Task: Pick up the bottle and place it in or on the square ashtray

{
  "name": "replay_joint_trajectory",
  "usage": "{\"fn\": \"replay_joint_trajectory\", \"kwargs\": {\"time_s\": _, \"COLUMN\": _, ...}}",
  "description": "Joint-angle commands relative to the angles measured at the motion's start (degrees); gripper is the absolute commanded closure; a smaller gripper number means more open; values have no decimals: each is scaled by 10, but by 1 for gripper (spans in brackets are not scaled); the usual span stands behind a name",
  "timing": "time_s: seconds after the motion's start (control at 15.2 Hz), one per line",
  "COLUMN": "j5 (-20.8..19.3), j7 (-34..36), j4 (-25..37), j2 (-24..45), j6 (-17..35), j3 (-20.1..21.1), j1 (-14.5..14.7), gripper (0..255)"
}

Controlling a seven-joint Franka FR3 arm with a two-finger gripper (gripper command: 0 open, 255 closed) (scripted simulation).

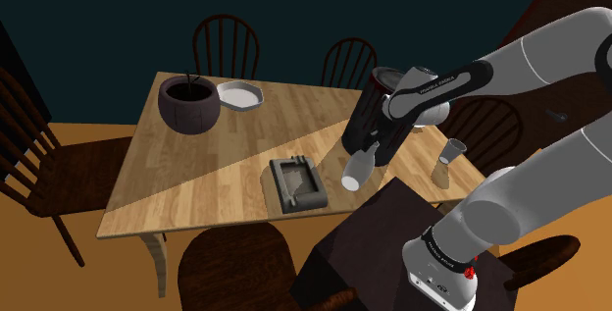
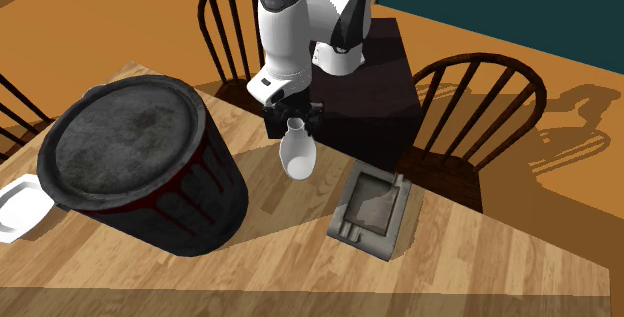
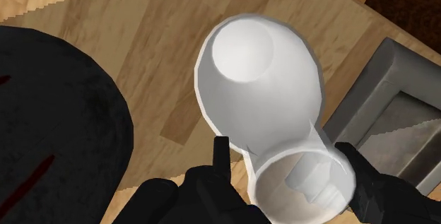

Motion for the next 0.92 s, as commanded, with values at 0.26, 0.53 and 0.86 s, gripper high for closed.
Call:
{"fn": "replay_joint_trajectory", "kwargs": {"time_s": 0.26, "j5": 0, "j7": 0, "j4": 0, "j2": 0, "j6": 0, "j3": 0, "j1": 0, "gripper": 255}}
{"fn": "replay_joint_trajectory", "kwargs": {"time_s": 0.53, "j5": 0, "j7": 0, "j4": 0, "j2": 0, "j6": 0, "j3": 0, "j1": 0, "gripper": 255}}
{"fn": "replay_joint_trajectory", "kwargs": {"time_s": 0.86, "j5": -21, "j7": 17, "j4": 8, "j2": -44, "j6": -52, "j3": 8, "j1": -10, "gripper": 255}}
